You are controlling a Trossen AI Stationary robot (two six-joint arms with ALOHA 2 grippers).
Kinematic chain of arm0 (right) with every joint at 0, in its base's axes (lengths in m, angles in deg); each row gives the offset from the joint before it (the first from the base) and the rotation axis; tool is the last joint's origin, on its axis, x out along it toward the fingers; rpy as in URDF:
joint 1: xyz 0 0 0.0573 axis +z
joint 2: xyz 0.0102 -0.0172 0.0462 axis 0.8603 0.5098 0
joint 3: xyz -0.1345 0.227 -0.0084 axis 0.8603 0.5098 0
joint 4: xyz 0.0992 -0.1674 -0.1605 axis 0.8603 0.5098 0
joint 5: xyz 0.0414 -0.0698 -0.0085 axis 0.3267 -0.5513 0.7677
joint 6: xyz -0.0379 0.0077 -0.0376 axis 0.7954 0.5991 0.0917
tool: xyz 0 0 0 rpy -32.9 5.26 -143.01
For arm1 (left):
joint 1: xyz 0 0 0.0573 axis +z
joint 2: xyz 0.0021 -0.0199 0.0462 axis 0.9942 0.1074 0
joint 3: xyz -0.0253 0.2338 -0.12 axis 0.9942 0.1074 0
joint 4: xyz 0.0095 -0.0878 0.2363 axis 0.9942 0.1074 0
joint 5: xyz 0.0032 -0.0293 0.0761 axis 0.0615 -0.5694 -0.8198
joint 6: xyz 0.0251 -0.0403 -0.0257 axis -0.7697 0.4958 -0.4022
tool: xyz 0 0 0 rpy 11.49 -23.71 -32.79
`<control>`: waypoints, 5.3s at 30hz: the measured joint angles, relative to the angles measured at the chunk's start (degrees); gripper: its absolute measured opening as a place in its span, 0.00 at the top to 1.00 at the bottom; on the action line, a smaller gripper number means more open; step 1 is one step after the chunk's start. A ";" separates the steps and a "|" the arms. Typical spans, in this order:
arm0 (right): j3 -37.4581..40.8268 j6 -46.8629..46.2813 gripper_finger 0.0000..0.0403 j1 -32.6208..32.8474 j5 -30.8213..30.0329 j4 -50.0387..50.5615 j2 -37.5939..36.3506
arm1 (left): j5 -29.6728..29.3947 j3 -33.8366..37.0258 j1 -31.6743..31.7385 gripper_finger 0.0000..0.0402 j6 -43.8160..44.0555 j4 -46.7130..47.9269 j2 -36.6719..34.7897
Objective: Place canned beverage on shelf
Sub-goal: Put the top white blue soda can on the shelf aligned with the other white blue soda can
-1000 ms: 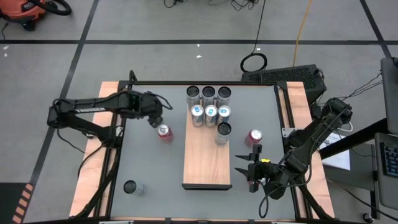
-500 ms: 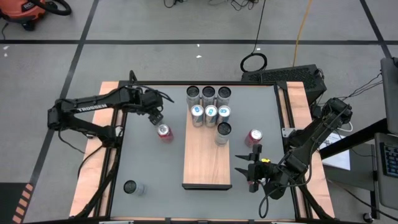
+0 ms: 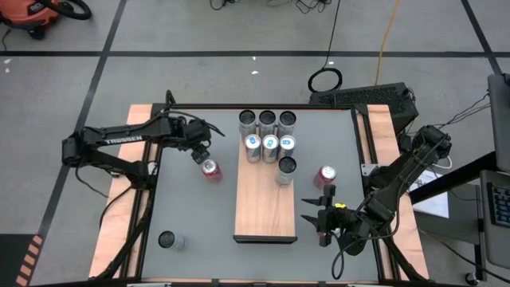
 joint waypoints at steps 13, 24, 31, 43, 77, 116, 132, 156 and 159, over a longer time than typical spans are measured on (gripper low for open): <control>0.00 -0.03 0.58 0.00 0.04 -2.00 0.00 | 0.81 0.05 0.23 0.39 0.24 -1.09 -0.13; 0.00 0.10 0.58 0.00 0.17 -6.45 0.00 | 6.91 -8.08 -4.69 0.39 -2.85 2.05 -3.33; 0.00 0.59 0.58 -0.04 -0.09 -8.78 0.02 | 7.30 -19.41 -12.97 0.39 -3.54 6.21 -7.38; 0.00 6.19 0.58 -0.18 -0.19 -18.31 0.02 | 7.72 -28.21 -29.67 0.39 -16.35 -0.57 -11.07; -0.02 16.02 0.18 -7.07 11.06 -64.10 12.35 | 11.45 -28.21 -45.46 0.40 -70.50 -29.71 7.33; -0.04 16.96 0.56 -11.35 24.90 -58.56 12.00 | 5.84 -28.14 -46.11 0.29 -69.38 -36.97 11.87; -0.09 22.74 0.57 -8.29 15.08 -51.90 6.39 | -3.63 -28.21 -46.57 0.20 -44.14 -42.10 11.76; 0.04 39.70 0.57 -4.39 -8.25 -59.18 6.29 | -15.45 -28.23 -49.22 0.04 -18.97 -51.13 11.44; 0.04 44.00 0.57 -4.08 -7.85 -60.51 6.62 | -17.87 -28.23 -50.65 0.04 -19.52 -55.65 14.67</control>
